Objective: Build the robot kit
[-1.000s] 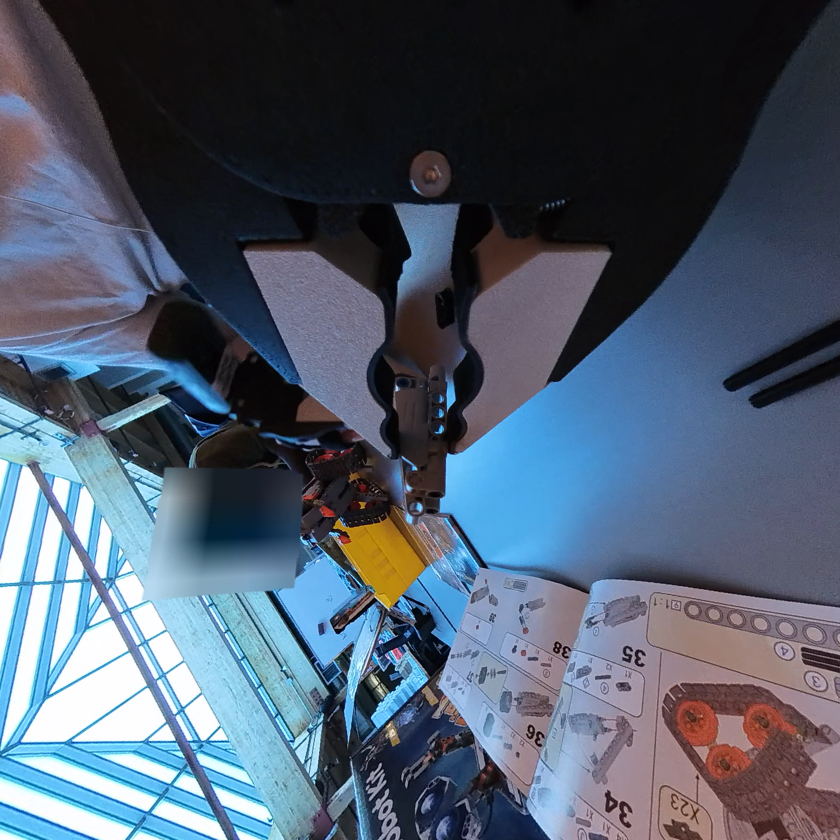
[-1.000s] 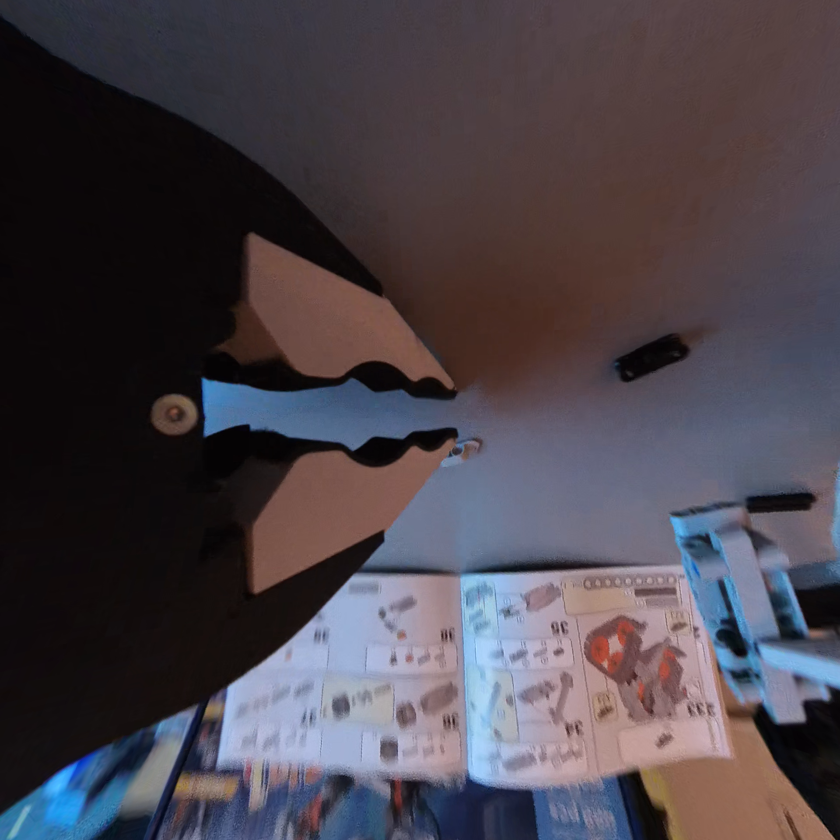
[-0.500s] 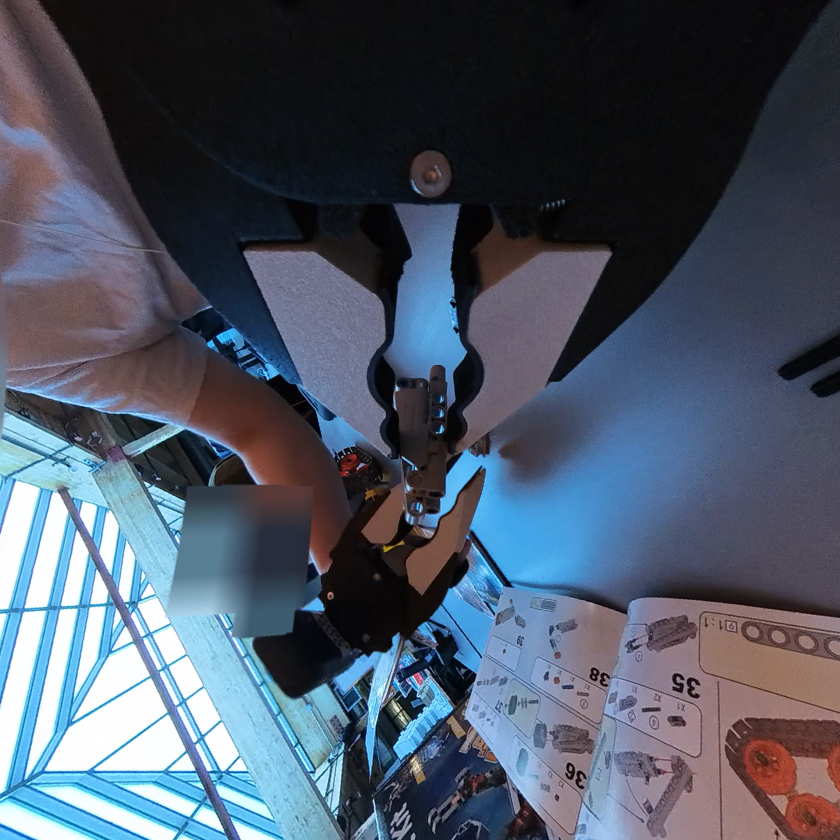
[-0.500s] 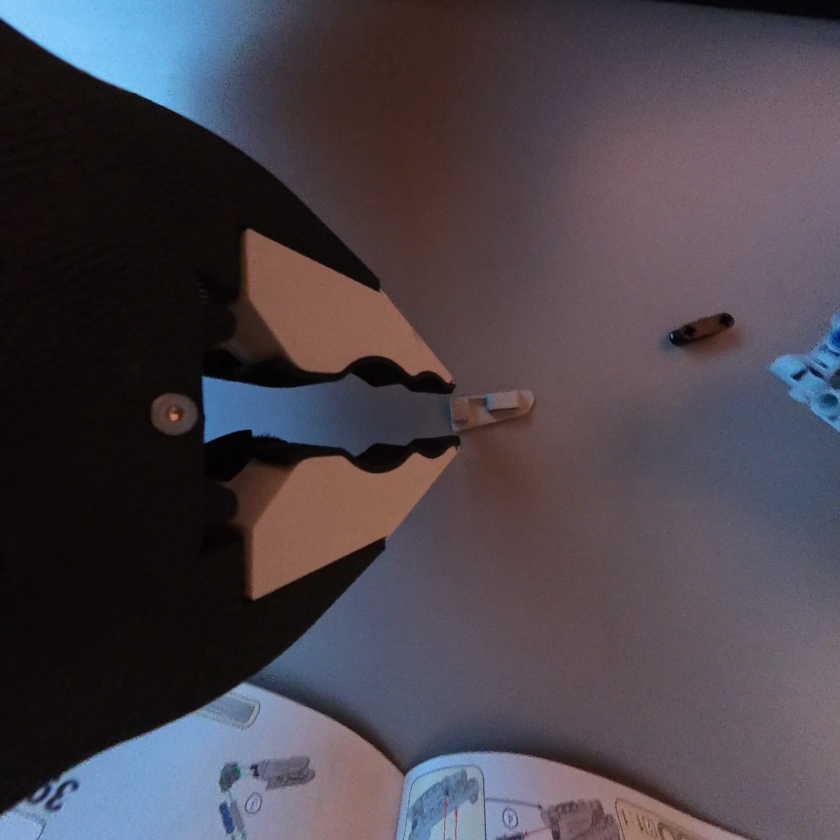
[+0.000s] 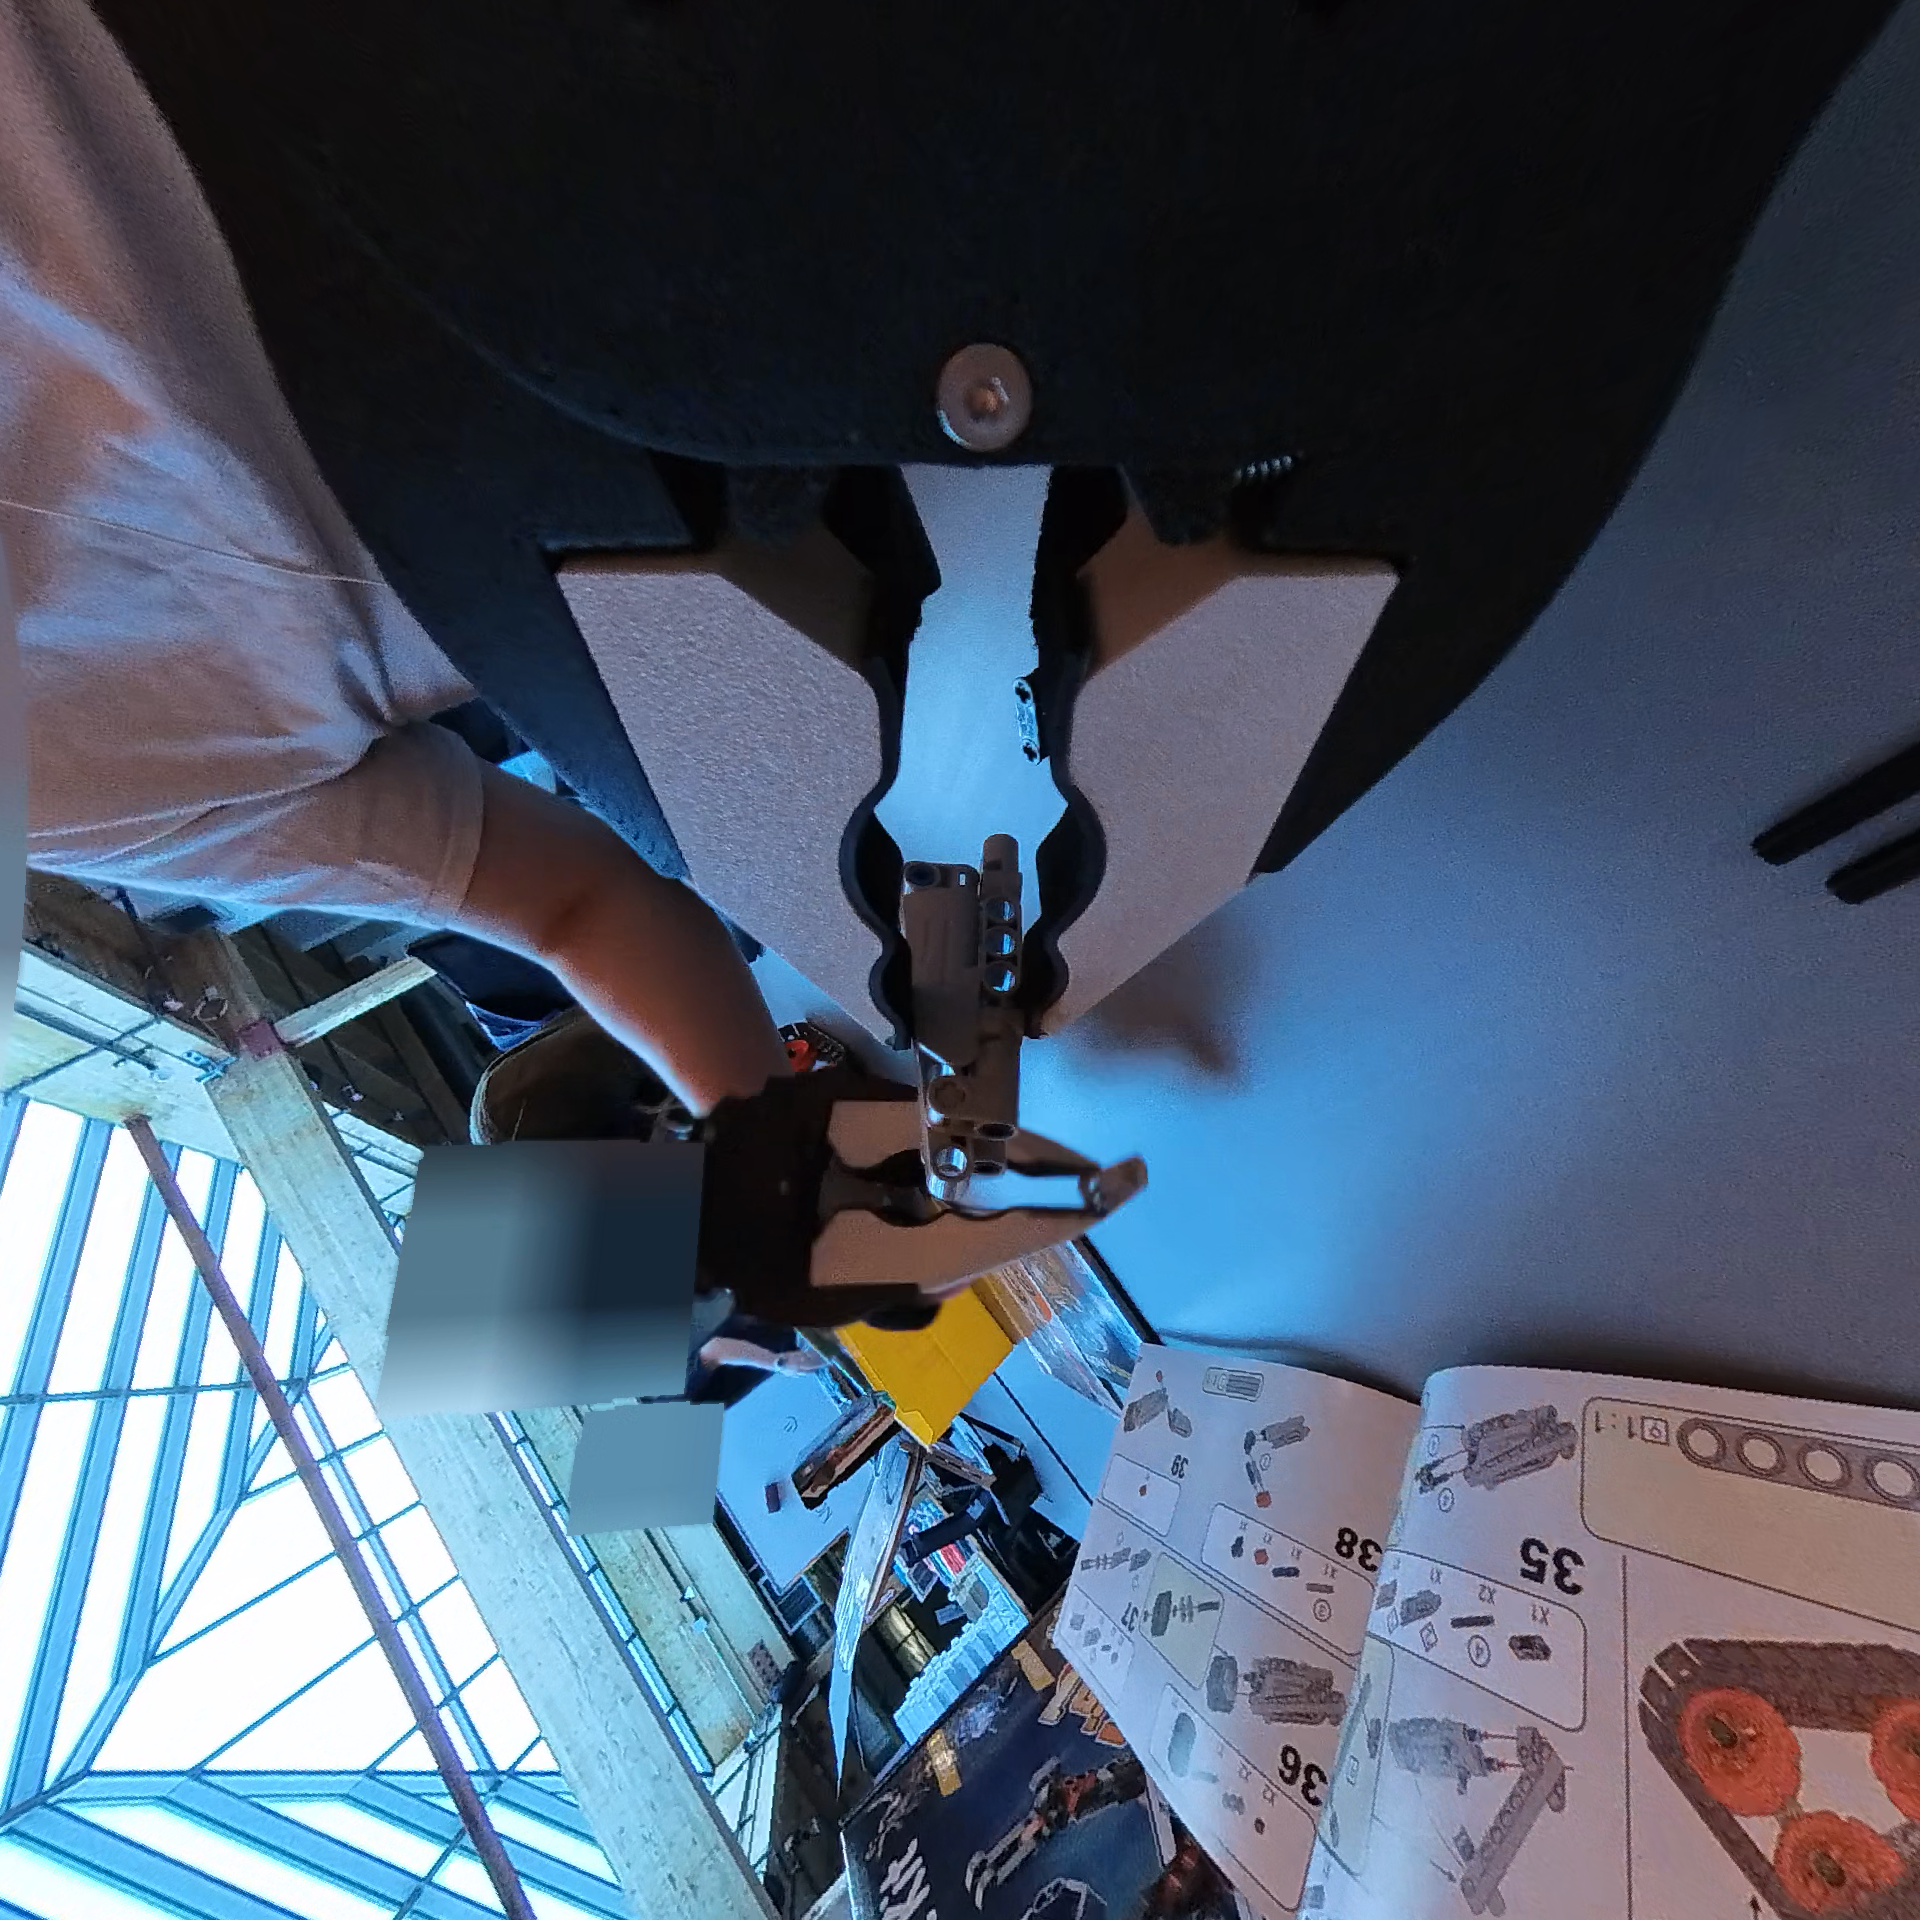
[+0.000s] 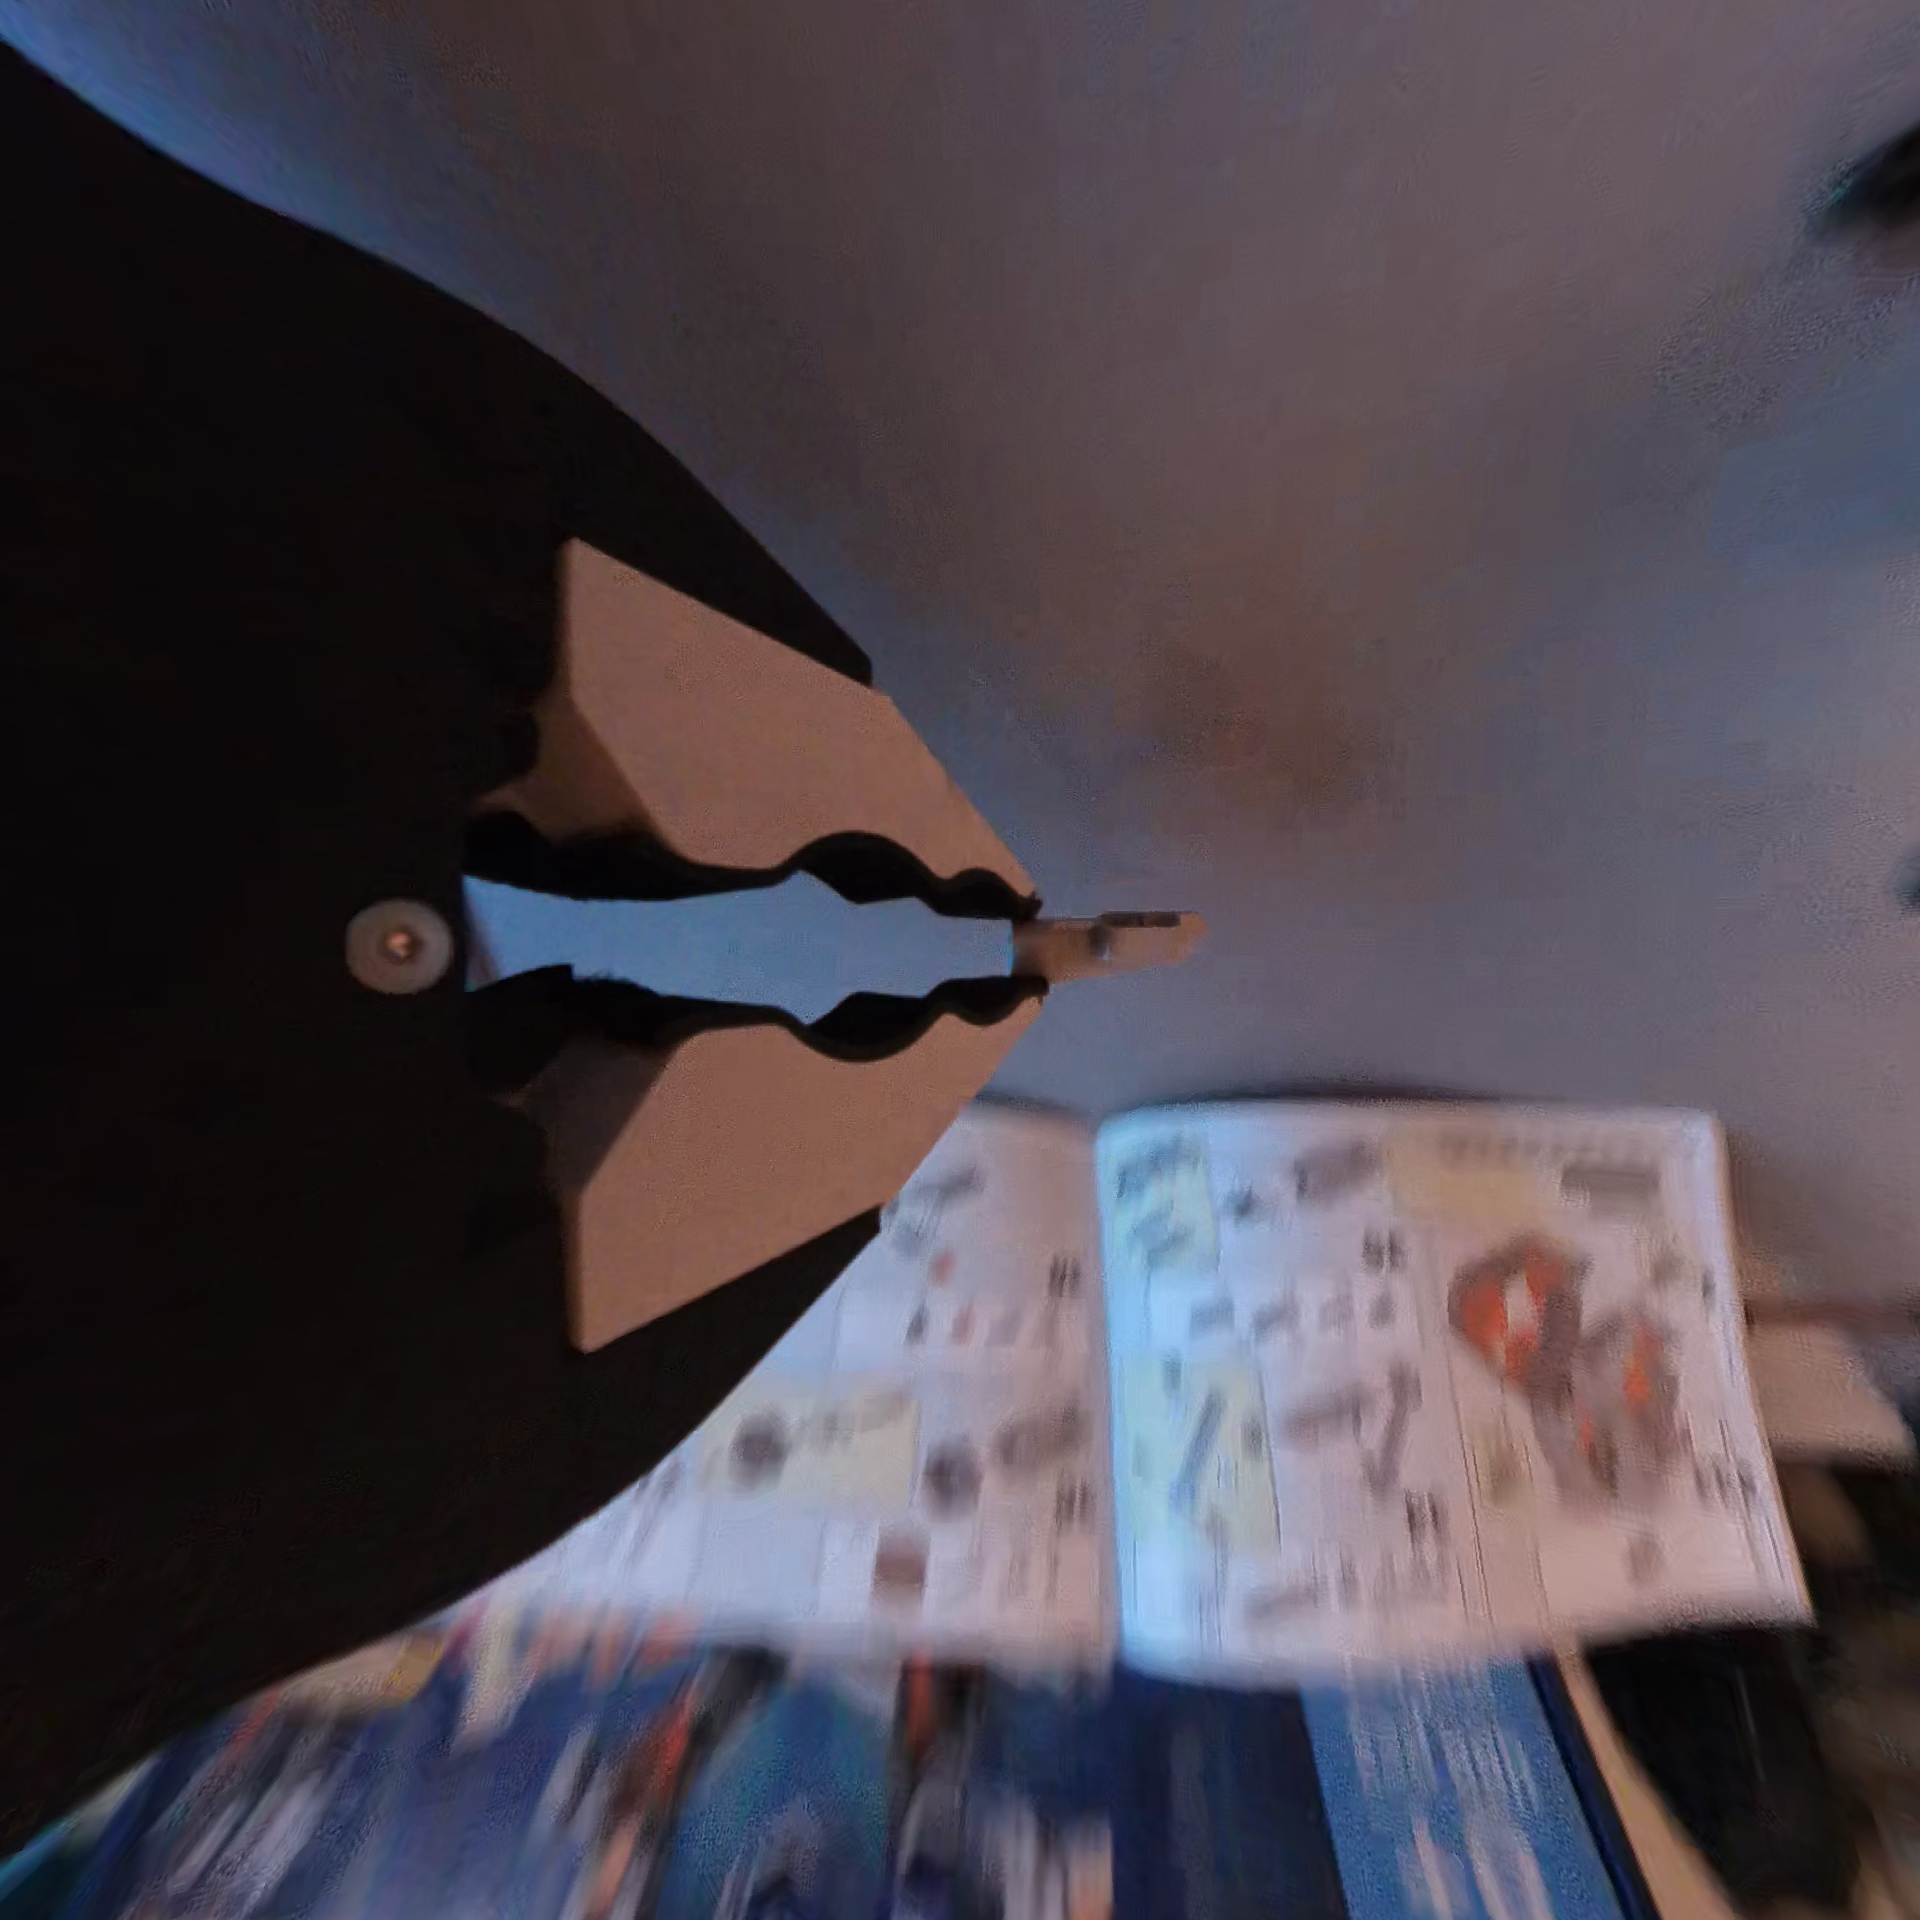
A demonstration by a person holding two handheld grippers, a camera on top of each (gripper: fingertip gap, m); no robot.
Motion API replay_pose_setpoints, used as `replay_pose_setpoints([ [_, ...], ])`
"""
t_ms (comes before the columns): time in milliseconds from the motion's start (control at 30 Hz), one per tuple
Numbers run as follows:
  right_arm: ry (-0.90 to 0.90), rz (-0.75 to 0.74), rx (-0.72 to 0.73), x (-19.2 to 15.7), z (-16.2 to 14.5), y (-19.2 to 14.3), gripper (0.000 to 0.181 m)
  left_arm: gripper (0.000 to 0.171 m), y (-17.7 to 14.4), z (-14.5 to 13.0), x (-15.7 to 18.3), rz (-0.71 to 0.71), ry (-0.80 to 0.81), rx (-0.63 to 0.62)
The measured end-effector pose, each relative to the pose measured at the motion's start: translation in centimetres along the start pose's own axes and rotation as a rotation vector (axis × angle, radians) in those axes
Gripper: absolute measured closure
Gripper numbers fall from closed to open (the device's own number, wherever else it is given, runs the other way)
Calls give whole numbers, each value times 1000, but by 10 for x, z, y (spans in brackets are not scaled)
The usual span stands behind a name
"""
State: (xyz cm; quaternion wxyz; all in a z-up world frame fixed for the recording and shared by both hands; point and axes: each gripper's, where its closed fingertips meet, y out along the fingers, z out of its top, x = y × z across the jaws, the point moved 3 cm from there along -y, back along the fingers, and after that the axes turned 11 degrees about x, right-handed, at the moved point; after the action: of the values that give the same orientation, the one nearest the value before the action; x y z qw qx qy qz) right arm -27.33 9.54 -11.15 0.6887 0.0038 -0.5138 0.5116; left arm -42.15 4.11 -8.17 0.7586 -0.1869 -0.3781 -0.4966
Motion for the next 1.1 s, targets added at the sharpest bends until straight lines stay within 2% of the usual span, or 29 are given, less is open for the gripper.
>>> replay_pose_setpoints([
  [67, -259, -188, -107, 5, -6, -6, 170, 153, 0, 0, 0, -4, -9, 3],
  [133, -436, -249, -146, -3, -7, -6, 171, 153, 1, -1, 0, -4, -16, 1],
  [267, -659, -317, -101, -15, 13, -7, 170, 153, 1, -3, -4, 46, -15, -5],
  [367, -747, -337, -55, -27, 30, -5, 170, 153, 0, -6, -9, 97, -30, -27],
  [467, -922, -338, -92, -37, 31, 2, 170, 153, -1, -10, -15, 144, -46, -51],
  [600, -1000, -321, -17, -46, 48, 0, 170, 153, -2, -17, -22, 199, -81, -102],
  [667, -1007, -317, 9, -46, 55, -1, 170, 153, -5, -28, -29, 257, -101, -188],
  [800, -985, -336, 11, -41, 61, -3, 170, 153, -7, -45, -25, 231, -280, -309],
  [900, -956, -345, 17, -39, 63, -4, 170, 153, -9, -47, -25, 210, -344, -352],
  [1033, -932, -355, 19, -38, 66, -6, 170, 139, -17, -36, -31, 276, -310, -319],
  [1100, -918, -371, 27, -36, 69, -9, 170, 142, -25, -31, -35, 353, -236, -323],
])
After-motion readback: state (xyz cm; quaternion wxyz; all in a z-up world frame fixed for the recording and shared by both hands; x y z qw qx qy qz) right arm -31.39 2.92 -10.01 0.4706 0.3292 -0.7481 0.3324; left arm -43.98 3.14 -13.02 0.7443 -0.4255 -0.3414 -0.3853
